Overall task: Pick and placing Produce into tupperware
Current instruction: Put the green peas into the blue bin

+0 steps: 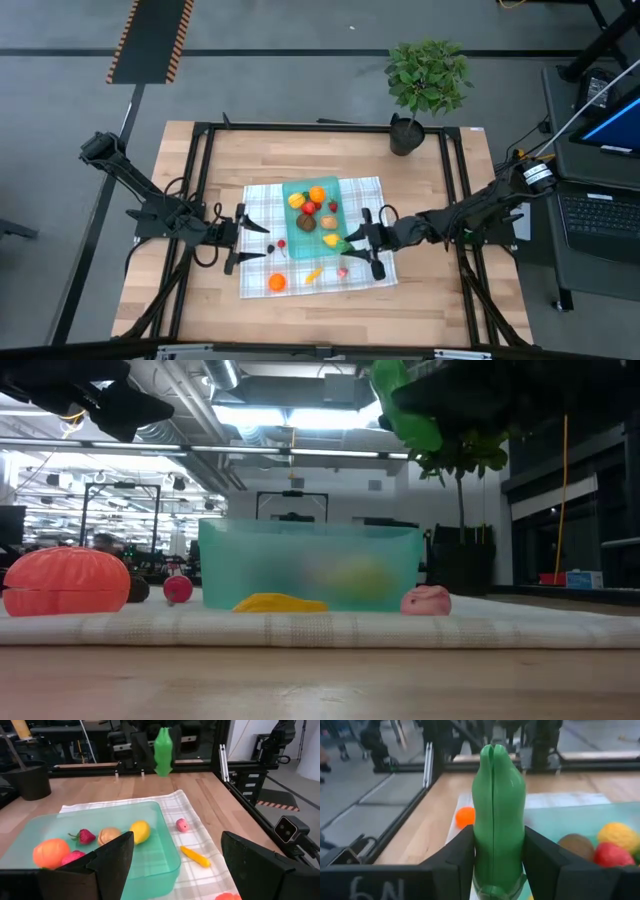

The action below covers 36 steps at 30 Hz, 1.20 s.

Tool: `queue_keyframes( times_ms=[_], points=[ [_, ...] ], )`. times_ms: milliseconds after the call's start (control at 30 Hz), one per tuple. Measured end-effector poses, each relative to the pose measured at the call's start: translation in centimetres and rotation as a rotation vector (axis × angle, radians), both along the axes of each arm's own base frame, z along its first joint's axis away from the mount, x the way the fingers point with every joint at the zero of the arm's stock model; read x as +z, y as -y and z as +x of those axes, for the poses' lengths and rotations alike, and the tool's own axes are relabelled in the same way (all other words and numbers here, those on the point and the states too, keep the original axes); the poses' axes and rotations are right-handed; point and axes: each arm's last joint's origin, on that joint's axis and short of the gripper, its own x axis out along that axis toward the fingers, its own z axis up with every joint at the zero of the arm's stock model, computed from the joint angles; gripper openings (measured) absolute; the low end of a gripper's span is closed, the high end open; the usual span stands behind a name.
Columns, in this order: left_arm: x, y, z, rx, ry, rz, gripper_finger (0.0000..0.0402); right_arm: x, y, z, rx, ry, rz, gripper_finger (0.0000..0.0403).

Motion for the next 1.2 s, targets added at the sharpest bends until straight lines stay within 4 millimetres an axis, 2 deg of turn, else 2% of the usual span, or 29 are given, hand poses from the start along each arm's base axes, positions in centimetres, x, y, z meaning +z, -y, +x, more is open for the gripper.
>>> queue_keyframes(
  times_ms=[233,467,700,867,1200],
  points=[
    [0.0,-0.5,0.3,0.056,0.001,0.01,0.0292,-0.7,1.0,-1.2,-0.015,0.121,0.006,0.0137],
    [-0.1,-1.2,0.6,0.098,-0.002,0.012,0.0292,-0.7,1.1,-1.2,-0.02,0.125,0.008,0.0145],
    [-0.1,-1.6,0.8,0.124,-0.003,0.012,0.0292,-0.5,1.4,-1.2,-0.11,0.145,0.011,0.0136],
    [-0.1,-1.8,0.9,0.137,-0.003,0.012,0.0292,0.3,1.6,-0.3,-0.119,0.148,0.015,0.0136],
    [-0.1,-1.9,0.9,0.138,-0.005,0.013,0.0292,2.1,3.3,3.4,-0.167,-0.035,-0.018,0.0136]
  ],
)
